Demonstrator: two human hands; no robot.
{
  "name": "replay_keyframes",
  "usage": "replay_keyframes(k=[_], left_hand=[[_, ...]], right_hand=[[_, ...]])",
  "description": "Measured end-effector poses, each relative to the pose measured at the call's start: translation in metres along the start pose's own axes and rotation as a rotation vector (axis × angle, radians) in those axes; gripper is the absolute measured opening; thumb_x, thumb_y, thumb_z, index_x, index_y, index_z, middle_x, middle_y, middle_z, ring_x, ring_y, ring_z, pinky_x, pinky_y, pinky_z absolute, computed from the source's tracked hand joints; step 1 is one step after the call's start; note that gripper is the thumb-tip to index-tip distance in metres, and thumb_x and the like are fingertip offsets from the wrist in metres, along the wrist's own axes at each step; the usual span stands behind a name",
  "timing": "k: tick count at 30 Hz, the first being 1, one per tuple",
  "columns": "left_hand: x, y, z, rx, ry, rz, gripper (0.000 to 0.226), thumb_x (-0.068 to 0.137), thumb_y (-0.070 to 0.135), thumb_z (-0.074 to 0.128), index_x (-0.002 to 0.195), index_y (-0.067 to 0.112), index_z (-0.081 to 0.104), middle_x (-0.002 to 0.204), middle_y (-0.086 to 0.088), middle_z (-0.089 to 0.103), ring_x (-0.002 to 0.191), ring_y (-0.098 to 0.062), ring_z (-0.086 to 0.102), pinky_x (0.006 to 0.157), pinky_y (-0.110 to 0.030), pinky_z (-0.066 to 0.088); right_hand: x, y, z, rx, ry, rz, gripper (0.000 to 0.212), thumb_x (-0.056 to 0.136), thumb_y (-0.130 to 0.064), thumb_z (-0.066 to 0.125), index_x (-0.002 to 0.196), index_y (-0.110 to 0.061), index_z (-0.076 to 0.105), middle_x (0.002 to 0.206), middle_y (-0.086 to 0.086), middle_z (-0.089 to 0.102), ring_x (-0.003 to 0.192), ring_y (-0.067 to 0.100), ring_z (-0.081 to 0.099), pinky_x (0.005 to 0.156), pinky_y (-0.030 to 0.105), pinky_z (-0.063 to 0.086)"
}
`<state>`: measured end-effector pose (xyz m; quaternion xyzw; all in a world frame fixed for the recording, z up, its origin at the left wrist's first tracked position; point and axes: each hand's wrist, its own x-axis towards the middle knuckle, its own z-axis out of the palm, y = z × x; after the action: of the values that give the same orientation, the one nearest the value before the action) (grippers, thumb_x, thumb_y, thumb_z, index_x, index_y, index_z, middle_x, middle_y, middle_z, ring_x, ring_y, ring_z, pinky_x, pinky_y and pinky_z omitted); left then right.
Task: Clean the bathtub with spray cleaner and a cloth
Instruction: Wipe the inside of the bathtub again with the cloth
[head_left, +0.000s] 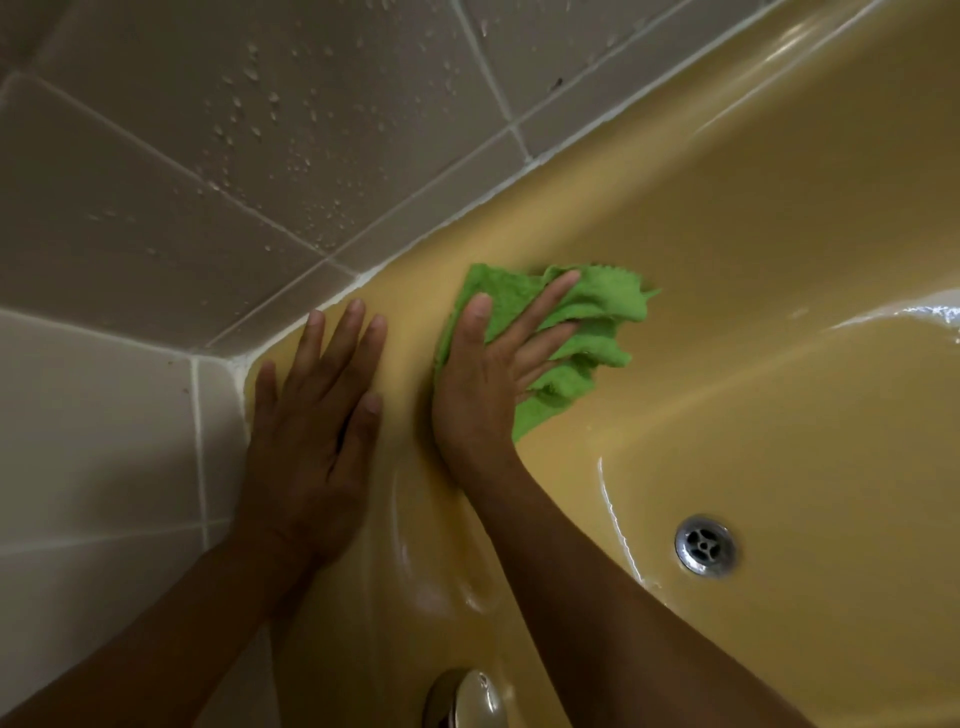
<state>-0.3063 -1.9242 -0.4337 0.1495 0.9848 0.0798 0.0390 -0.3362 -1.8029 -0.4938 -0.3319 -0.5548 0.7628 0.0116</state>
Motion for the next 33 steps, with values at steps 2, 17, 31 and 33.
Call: replay_keyframes(k=[2,17,31,33], left_hand=[[0.007,0.003,0.000,0.015,-0.006,0.026,0.054,0.108,0.037,0.027,0.162,0.036,0.021,0.170,0.021,0.009,0.159,-0.010,0.001,0.124,-0.064,0.009],[0.064,0.026,0.005,0.124,-0.041,0.321,0.061,0.107,0.027,0.034,0.164,0.016,0.017,0.173,0.000,0.010,0.159,-0.013,0.006,0.129,-0.043,0.008],[0.127,0.065,0.005,0.268,-0.101,0.683,0.085,0.101,0.049,0.045,0.159,-0.007,0.018,0.170,-0.023,0.008,0.159,-0.035,0.008,0.126,-0.053,0.020],[0.130,0.068,0.005,0.282,-0.100,0.715,0.087,0.100,0.051,0.046,0.159,-0.007,0.018,0.170,-0.023,0.008,0.159,-0.035,0.008,0.126,-0.052,0.020]], right_hand=[[-0.003,0.010,0.000,-0.030,0.002,-0.039,0.071,0.089,-0.077,0.021,0.138,-0.068,-0.029,0.164,-0.006,-0.033,0.155,0.026,-0.019,0.120,0.055,-0.012],[0.031,0.128,-0.027,-0.189,0.037,0.240,0.071,0.090,-0.075,0.018,0.148,-0.057,-0.018,0.171,0.005,-0.010,0.157,0.026,-0.002,0.121,0.065,-0.003],[0.135,0.053,-0.059,0.359,0.306,0.630,0.071,0.104,-0.064,0.016,0.162,-0.032,-0.008,0.170,-0.008,-0.014,0.156,0.031,-0.012,0.124,0.054,-0.003],[0.133,0.034,-0.058,0.345,0.328,0.516,0.070,0.103,-0.064,0.015,0.161,-0.034,-0.010,0.170,-0.006,-0.017,0.156,0.030,-0.012,0.124,0.055,-0.003]])
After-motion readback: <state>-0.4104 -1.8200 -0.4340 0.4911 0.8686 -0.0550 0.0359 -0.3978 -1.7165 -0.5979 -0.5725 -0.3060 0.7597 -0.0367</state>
